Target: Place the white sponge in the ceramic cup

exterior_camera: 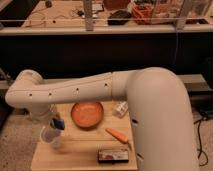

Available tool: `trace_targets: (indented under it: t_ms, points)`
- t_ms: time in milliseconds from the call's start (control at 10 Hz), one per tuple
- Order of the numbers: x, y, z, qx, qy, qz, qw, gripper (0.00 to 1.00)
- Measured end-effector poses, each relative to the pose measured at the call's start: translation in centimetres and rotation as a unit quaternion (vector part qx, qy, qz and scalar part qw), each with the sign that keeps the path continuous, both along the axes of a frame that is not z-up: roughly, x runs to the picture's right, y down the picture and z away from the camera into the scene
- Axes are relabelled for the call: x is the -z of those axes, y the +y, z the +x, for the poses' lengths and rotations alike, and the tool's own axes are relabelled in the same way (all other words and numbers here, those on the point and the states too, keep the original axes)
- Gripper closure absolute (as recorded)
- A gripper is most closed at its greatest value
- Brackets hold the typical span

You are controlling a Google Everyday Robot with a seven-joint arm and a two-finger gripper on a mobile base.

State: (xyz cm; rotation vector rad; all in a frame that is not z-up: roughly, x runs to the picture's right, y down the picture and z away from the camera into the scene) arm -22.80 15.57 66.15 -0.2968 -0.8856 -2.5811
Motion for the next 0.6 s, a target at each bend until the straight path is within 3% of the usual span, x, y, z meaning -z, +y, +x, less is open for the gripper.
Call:
trace_targets:
  t_ms: [400,600]
  points:
    - [0.19,0.4,-0.52,-0.002,0.005,0.005,1.0,0.96]
    - [0.3,0.72,-1.01,-0.004,0.005,0.007,1.0,0.81]
